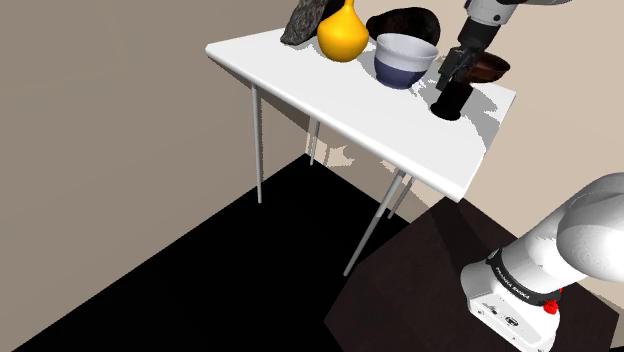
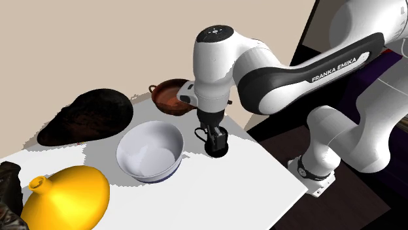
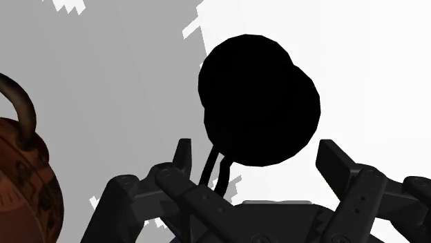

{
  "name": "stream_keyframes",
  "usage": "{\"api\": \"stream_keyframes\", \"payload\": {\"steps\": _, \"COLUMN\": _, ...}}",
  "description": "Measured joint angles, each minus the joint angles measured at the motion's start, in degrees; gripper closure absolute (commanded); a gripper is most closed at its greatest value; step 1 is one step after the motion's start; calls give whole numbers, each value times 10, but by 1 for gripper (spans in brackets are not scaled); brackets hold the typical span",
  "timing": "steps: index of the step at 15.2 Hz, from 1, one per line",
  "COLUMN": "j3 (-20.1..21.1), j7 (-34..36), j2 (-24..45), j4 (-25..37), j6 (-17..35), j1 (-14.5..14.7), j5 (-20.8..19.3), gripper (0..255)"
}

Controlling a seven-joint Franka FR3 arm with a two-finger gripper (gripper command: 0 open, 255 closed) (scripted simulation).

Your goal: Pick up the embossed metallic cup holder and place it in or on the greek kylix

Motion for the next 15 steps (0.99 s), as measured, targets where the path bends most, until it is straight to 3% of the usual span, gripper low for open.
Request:
{"api": "stream_keyframes", "payload": {"steps": 1, "j3": 0, "j7": 0, "j2": 0, "j4": 0, "j6": 0, "j1": 0, "j5": 0, "gripper": 0}}
{"api": "stream_keyframes", "payload": {"steps": 2, "j3": 0, "j7": 0, "j2": 0, "j4": 0, "j6": 0, "j1": 0, "j5": 0, "gripper": 255}}
{"api": "stream_keyframes", "payload": {"steps": 15, "j3": 2, "j7": 1, "j2": -5, "j4": 11, "j6": -16, "j1": 0, "j5": 0, "gripper": 255}}
